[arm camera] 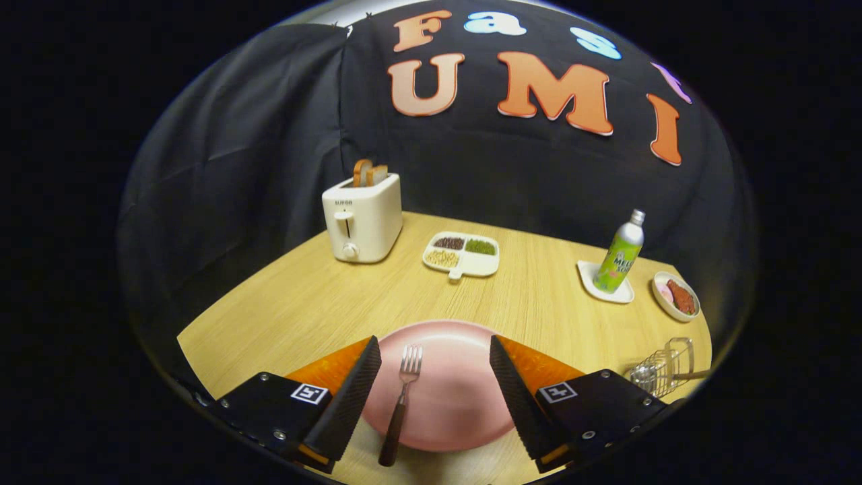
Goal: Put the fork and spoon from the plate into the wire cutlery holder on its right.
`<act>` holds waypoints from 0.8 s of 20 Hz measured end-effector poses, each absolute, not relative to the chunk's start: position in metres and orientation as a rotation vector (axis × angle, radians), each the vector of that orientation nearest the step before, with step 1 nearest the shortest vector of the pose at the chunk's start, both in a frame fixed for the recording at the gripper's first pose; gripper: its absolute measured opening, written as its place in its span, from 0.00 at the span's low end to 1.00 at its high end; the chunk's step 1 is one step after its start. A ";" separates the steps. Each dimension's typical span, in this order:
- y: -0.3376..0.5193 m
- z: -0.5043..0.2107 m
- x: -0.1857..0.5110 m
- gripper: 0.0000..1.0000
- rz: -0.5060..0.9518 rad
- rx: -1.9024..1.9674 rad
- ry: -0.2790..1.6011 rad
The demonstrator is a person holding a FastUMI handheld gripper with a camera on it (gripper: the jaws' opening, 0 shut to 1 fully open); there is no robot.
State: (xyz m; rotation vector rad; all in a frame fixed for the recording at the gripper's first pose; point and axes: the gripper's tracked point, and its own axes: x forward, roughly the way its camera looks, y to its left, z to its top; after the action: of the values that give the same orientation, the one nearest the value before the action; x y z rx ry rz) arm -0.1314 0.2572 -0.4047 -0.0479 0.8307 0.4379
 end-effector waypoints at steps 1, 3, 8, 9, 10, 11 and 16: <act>0.260 -0.414 -0.137 0.97 0.432 -0.064 0.865; 0.262 -0.429 -0.149 0.94 0.423 -0.084 0.937; 0.268 -0.458 -0.172 0.60 0.424 -0.122 1.094; 0.269 -0.461 -0.175 0.54 0.427 -0.127 1.111; 0.271 -0.463 -0.180 0.43 0.436 -0.129 1.131; 0.270 -0.464 -0.182 0.39 0.441 -0.139 1.146; 0.263 -0.473 -0.196 0.14 0.422 -0.167 1.249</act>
State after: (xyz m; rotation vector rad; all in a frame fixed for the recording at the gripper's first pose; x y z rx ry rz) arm -0.1963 0.2629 -0.4730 -0.1670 1.2492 0.4217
